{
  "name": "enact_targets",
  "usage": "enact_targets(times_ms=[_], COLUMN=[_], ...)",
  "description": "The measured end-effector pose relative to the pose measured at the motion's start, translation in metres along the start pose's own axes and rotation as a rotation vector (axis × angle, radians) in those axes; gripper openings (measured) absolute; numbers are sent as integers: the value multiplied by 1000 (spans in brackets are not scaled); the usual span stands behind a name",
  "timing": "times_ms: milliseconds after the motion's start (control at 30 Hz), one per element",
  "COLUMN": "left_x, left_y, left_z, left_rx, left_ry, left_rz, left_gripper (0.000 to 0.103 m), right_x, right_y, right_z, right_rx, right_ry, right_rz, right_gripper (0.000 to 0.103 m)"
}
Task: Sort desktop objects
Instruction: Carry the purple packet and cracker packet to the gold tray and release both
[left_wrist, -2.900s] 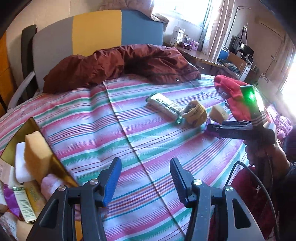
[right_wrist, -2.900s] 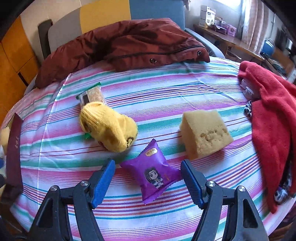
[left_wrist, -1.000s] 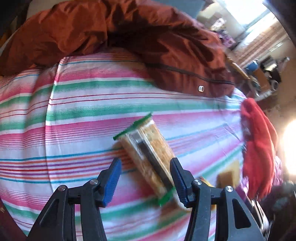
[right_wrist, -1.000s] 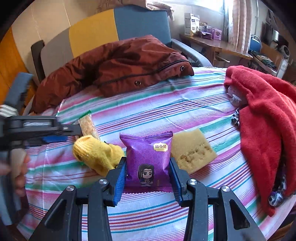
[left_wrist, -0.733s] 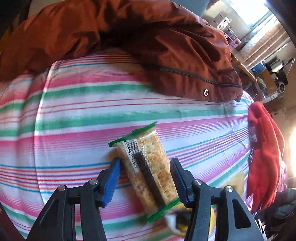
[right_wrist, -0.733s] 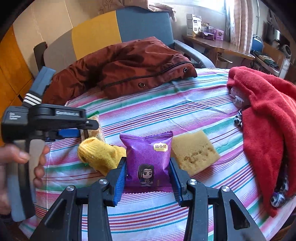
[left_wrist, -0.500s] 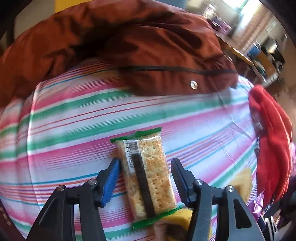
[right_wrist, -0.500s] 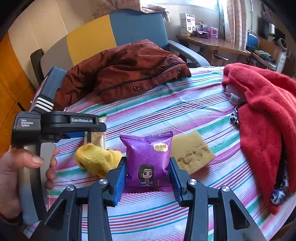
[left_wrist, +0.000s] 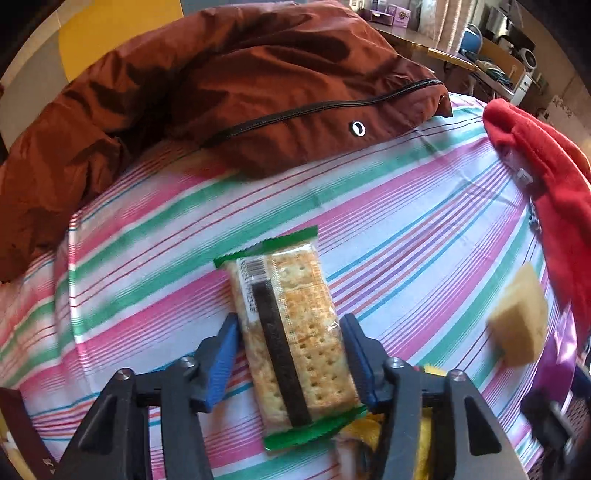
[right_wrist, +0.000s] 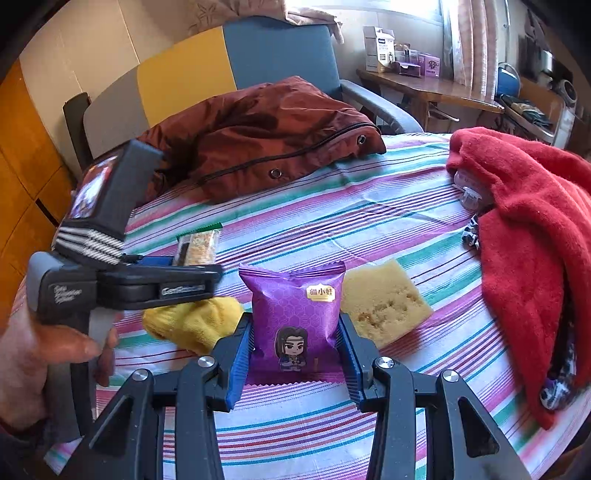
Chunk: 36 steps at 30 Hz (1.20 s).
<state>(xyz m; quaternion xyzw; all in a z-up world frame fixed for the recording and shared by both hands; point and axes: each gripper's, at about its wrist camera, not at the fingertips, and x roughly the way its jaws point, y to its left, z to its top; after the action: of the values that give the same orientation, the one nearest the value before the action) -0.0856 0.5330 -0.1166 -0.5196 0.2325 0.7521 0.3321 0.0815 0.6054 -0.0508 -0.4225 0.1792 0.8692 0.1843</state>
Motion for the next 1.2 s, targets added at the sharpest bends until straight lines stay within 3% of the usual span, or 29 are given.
enact_targets(times_ms=[367,633,967,1200], left_x=[-29,-67,-122,-170], left_y=[69,74,82,104], left_z=[-55,-124,-153,-178], left_rx=[-113,-171,-202,-233], left_ry=[-61,-124,-249,-350], left_rz=[-60,-74,-113,-75], left_gripper=[49,49,49,49], right_x=[4,-2,-7,-8], right_y=[17,25,31,38], right_z=[-4,-5,-6,-10], right_rx=[-89,-121,-139,-158], right_ry=[13,-27,-49,-45], right_rz=[21,22,16,22], right_gripper=[44,44,44,44])
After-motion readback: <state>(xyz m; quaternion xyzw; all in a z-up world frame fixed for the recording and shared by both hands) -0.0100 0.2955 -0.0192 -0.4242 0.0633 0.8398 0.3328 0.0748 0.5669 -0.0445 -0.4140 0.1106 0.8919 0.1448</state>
